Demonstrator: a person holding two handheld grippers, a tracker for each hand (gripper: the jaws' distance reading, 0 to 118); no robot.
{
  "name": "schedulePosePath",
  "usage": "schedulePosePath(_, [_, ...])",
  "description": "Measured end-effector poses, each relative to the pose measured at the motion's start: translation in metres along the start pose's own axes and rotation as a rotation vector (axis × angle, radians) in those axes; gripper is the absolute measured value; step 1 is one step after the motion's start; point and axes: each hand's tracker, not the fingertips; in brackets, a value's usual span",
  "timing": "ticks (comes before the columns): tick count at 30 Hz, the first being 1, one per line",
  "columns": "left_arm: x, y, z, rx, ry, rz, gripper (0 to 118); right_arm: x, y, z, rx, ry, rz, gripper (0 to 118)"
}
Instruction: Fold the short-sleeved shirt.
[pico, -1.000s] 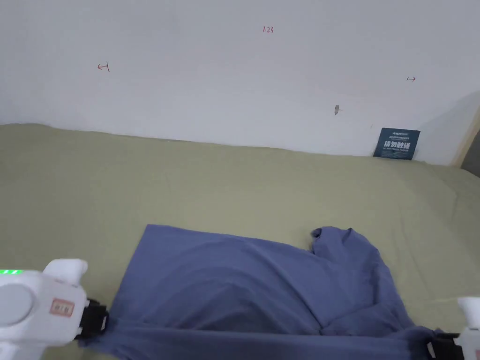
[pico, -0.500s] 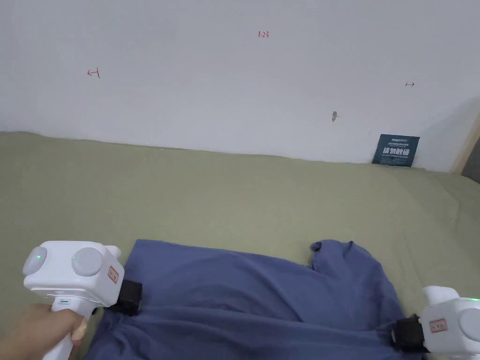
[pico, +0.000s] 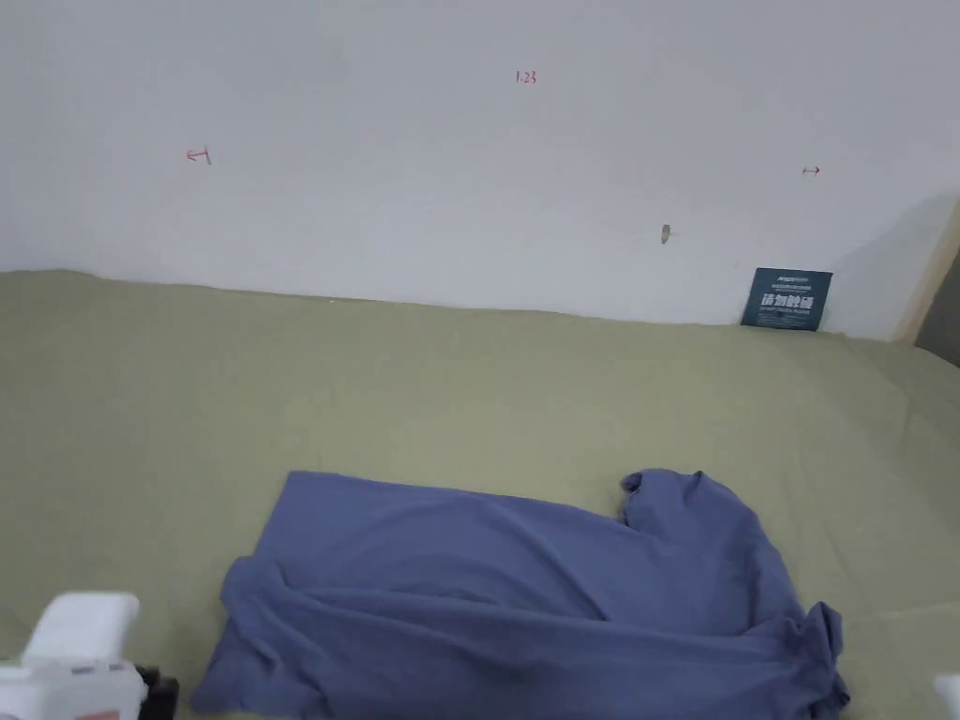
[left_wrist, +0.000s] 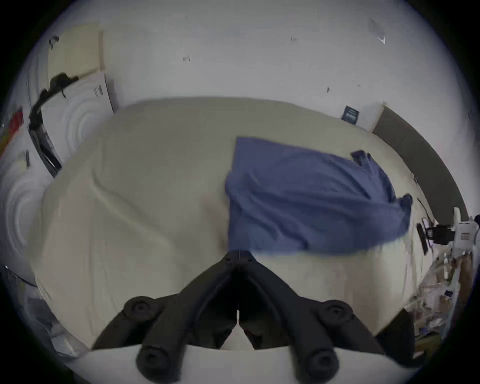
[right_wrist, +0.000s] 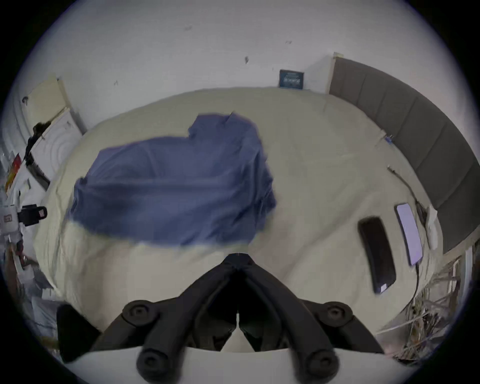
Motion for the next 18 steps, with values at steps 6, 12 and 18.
schedulePosePath(6, [-0.016,0.000,-0.035,-0.074,0.015,0.068,5,-0.009,-0.008,-0.014,-0.022,0.010,0.012,0])
schedulePosePath(12, [-0.009,0.048,-0.072,-0.055,-0.025,0.075,113,-0.002,0.016,-0.020,0.017,-0.014,0.026,0])
schedulePosePath(18, [0.003,0.069,-0.124,-0.143,0.078,0.006,79,0.012,0.024,-0.031,0.036,-0.022,-0.011,6])
